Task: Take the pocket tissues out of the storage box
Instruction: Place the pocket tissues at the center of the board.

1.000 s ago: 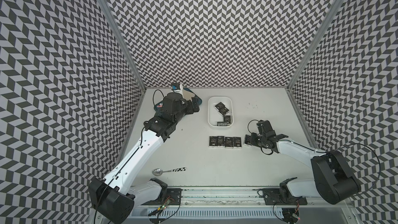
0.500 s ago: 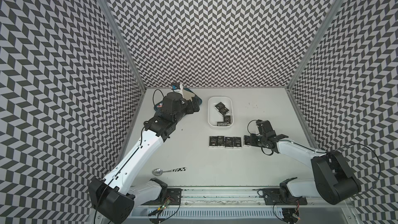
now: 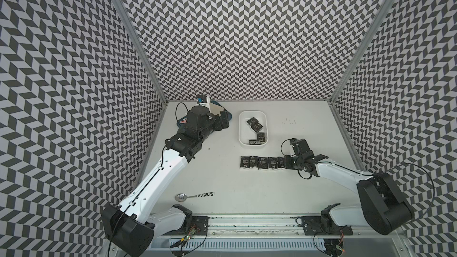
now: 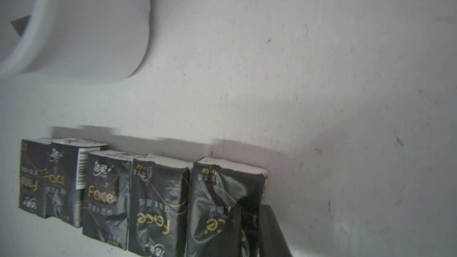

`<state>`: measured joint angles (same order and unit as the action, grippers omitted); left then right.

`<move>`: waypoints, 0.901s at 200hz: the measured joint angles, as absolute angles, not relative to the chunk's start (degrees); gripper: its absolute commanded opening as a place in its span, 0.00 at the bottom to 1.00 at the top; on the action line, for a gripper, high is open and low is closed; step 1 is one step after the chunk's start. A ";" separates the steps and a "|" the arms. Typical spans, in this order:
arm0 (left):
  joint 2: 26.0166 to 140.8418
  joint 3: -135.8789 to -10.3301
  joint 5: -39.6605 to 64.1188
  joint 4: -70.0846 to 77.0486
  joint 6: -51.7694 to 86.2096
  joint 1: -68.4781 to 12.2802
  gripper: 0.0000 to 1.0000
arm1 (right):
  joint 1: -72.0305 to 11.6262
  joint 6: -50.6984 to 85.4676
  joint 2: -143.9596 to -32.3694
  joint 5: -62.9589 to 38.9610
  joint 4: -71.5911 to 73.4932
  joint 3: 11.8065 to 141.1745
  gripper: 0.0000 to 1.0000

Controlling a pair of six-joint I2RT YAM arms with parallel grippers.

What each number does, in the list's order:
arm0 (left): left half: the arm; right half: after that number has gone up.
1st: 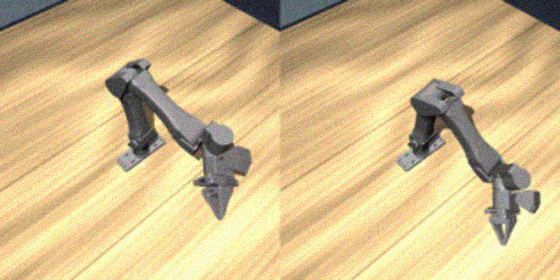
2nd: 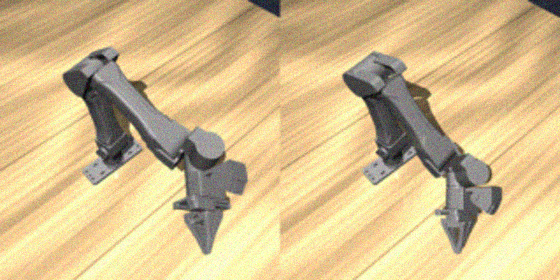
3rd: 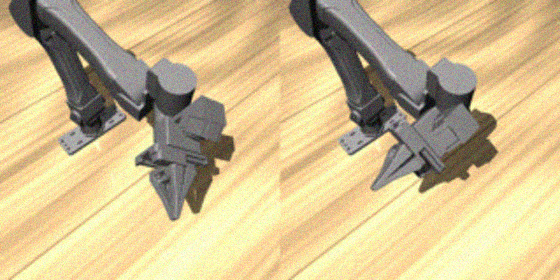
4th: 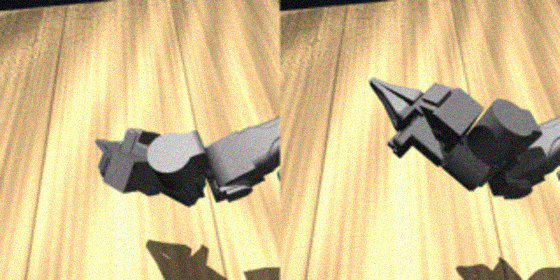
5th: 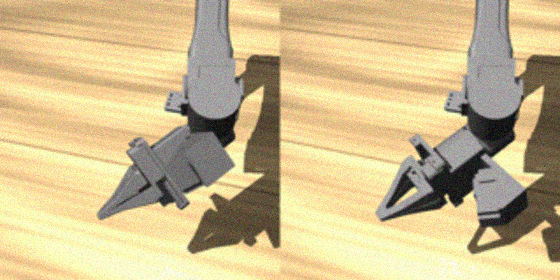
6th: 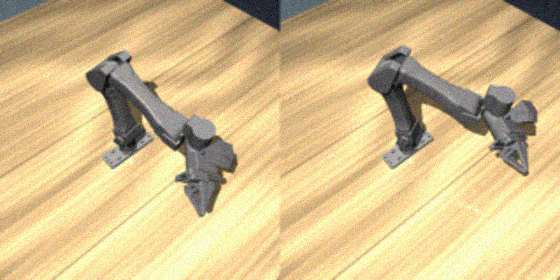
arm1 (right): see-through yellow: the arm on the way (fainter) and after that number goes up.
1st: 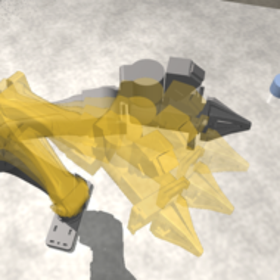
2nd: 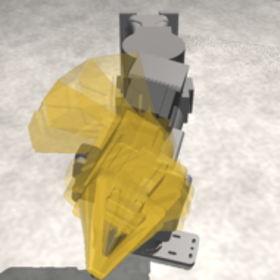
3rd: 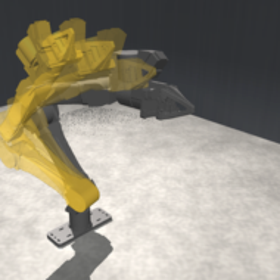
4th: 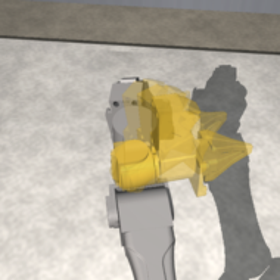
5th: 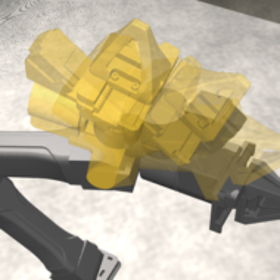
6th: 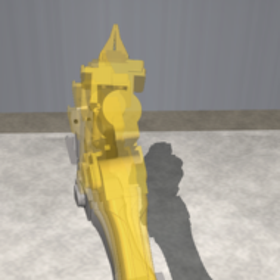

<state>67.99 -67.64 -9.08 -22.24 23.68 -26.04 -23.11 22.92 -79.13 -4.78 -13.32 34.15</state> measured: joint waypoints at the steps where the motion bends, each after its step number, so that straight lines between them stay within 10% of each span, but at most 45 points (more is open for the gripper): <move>1: 67.99 -67.64 -9.08 -22.24 23.68 -26.04 0.99 | -23.11 22.92 -79.15 -4.80 -13.32 34.17 0.18; 180: 67.99 -67.64 -9.32 -22.33 23.66 -26.04 0.99 | -25.93 24.75 -82.63 -2.33 -20.32 57.80 0.42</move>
